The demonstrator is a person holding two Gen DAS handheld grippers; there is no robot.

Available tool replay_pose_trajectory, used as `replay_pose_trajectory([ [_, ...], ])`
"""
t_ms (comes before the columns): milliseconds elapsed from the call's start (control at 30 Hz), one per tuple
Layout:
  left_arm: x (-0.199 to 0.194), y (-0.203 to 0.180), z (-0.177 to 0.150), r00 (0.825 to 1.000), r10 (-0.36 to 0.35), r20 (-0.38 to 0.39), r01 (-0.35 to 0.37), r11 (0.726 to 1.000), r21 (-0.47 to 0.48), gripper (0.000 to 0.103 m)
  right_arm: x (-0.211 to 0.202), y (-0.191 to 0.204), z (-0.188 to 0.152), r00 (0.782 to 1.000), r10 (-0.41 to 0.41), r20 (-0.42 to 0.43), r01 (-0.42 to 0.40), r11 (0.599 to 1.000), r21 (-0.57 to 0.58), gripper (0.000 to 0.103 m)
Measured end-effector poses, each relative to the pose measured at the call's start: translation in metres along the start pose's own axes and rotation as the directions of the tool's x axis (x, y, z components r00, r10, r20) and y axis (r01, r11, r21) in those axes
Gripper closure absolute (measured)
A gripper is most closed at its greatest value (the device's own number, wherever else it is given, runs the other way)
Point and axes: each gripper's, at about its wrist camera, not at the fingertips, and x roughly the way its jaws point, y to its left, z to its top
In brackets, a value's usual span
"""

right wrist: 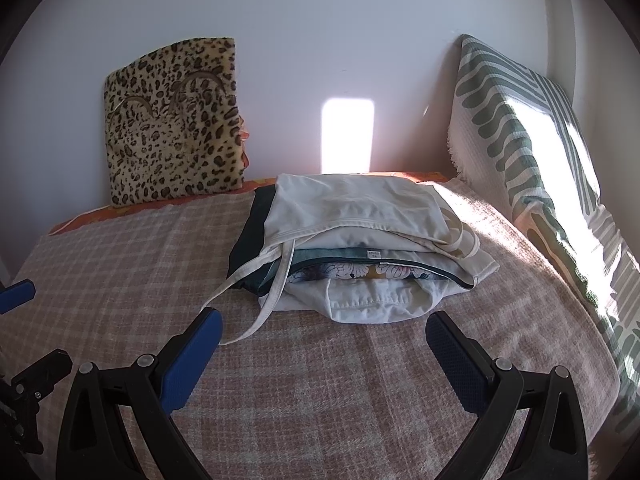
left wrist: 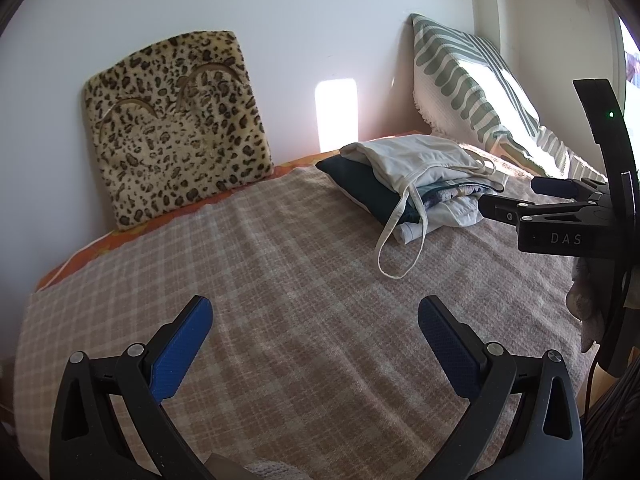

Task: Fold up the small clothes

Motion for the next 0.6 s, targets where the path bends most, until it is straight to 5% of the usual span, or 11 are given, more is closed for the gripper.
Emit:
replay_pose_trajectory([
  [600, -0.0024, 0.0017, 0.0027, 1.000, 0.006, 0.009, -0.006, 1.000, -0.002, 0.001, -0.0022, 0.0054, -0.0022, 1.000, -0.001, -0.002, 0.001, 1.000, -0.002, 0.000],
])
